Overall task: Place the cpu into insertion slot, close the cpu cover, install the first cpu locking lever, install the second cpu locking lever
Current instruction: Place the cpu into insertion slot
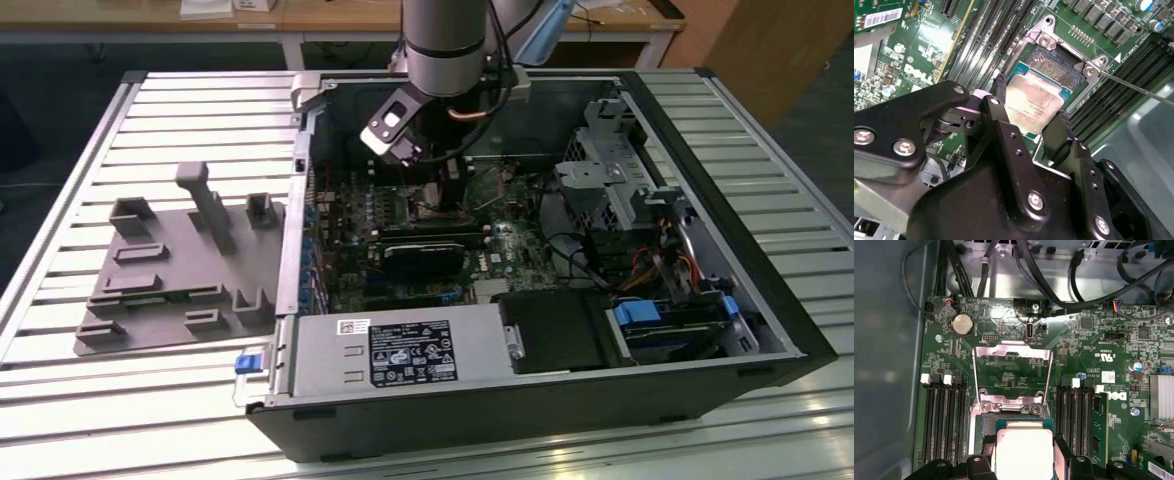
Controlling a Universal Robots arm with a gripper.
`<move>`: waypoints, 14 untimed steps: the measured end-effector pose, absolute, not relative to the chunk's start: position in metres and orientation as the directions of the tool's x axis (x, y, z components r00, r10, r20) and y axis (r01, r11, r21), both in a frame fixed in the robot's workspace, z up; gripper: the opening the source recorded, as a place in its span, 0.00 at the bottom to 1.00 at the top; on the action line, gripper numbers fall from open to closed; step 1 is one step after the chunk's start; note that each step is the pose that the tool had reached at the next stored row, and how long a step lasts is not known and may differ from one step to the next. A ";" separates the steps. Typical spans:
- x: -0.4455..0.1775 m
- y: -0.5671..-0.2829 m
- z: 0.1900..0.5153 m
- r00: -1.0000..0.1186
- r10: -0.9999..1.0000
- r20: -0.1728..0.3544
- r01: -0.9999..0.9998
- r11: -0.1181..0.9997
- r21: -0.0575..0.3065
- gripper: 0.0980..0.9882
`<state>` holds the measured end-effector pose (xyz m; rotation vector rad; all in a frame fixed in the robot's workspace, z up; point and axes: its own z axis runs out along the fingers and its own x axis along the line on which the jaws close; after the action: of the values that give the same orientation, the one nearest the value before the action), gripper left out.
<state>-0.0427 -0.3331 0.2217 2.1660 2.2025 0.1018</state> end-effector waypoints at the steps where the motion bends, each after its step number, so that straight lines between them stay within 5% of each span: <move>1: -0.043 -0.333 0.220 -0.016 1.000 0.010 0.996 0.016 0.082 0.49; 14: -0.045 -0.325 0.207 -0.014 1.000 0.009 0.997 0.013 0.082 0.49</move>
<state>-0.0450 -0.3251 0.2075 2.1691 2.1990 0.1010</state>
